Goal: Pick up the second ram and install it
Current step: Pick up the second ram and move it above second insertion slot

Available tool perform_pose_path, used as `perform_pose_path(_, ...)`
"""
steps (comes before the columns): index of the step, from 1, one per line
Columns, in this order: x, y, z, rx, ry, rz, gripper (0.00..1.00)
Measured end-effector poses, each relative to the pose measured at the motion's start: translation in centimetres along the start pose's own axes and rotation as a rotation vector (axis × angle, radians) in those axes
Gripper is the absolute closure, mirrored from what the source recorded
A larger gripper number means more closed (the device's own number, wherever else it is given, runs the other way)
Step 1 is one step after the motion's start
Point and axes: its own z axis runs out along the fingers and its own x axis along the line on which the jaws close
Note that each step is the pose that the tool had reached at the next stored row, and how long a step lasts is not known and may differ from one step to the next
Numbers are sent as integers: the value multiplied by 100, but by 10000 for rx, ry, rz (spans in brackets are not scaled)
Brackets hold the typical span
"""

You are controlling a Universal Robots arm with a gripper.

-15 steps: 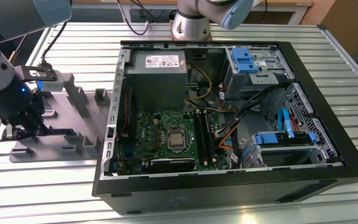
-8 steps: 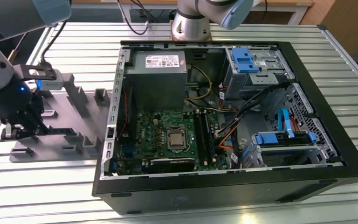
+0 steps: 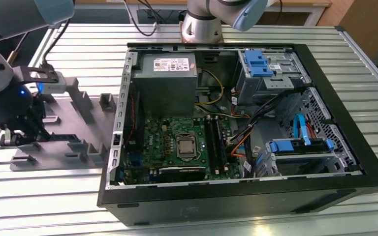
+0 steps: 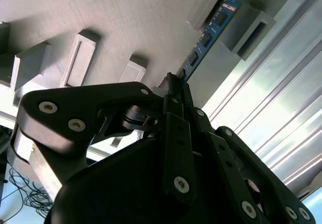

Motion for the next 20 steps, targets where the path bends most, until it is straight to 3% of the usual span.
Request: perform_pose_path(20, -2, 2, -106, 1, -1, -1, 86)
